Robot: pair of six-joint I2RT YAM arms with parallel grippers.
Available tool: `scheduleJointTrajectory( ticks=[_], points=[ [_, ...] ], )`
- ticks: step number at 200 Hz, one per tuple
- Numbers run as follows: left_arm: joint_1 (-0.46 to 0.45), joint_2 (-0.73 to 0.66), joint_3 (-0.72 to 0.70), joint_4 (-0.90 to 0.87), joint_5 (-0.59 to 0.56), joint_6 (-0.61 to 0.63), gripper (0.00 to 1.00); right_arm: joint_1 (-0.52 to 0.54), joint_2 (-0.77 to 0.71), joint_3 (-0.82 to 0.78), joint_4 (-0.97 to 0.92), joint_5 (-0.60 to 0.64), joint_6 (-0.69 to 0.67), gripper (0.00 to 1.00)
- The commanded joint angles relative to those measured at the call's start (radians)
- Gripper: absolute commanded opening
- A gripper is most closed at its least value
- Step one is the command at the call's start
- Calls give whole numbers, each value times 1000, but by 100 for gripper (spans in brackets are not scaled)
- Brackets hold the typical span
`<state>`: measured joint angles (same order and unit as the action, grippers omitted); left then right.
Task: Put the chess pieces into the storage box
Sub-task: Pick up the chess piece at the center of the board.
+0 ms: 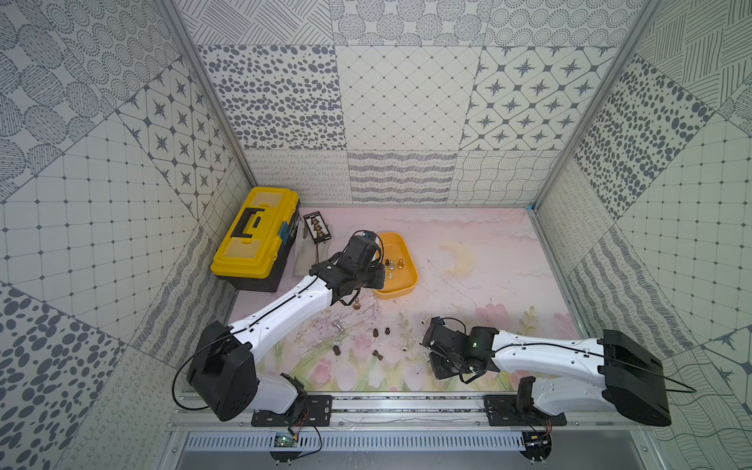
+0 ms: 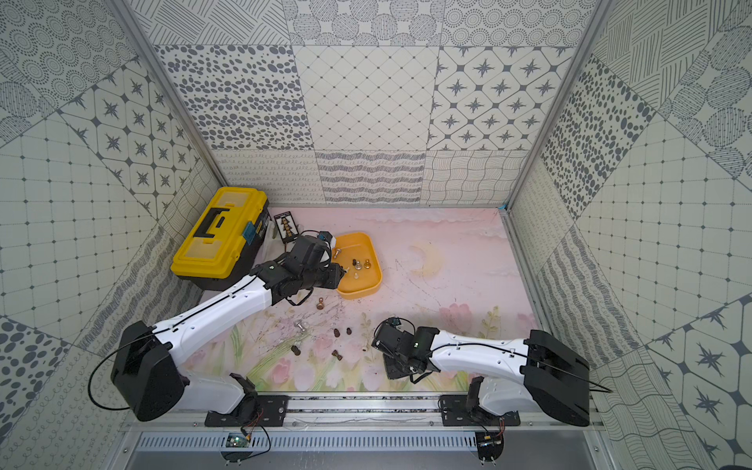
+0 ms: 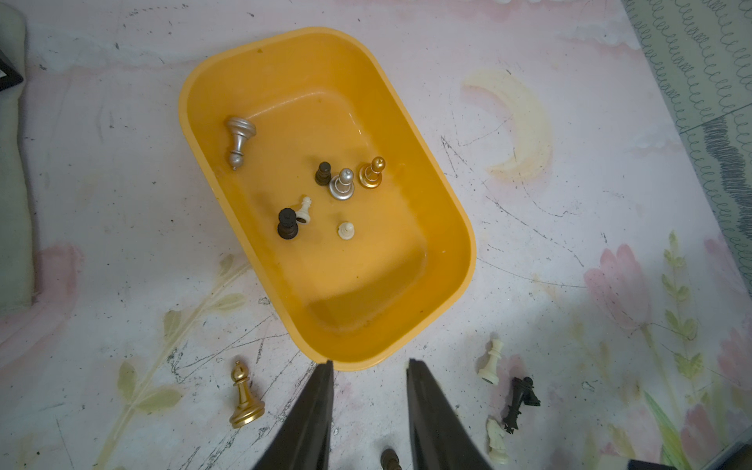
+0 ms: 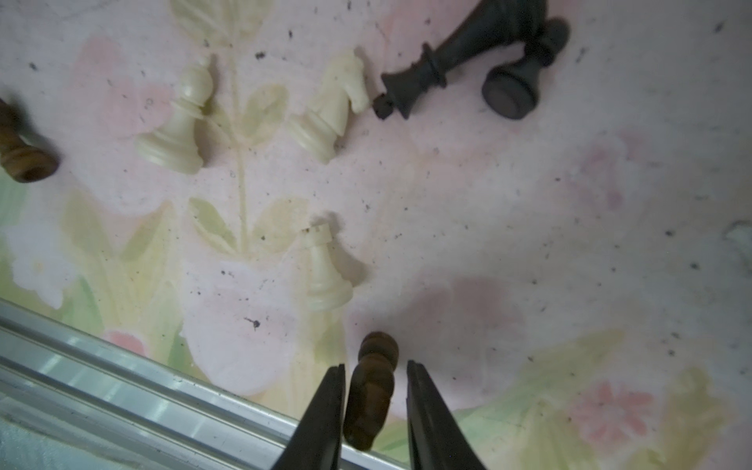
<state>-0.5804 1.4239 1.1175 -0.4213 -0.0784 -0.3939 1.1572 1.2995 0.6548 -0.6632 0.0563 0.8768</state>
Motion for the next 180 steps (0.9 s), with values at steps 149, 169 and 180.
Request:
scheduleJointTrajectory(
  ticks=[149,169,180],
  points=[
    [-5,16,23,30,-17,44,36,-103,-204,163,-209,31,-87,1],
    [-6,-15,11,29,-24,49,36,-212,-208,218,-228,-25,-168,1],
    [-6,-31,7,25,-29,53,36,-272,-189,256,-227,-50,-215,0]
  ],
)
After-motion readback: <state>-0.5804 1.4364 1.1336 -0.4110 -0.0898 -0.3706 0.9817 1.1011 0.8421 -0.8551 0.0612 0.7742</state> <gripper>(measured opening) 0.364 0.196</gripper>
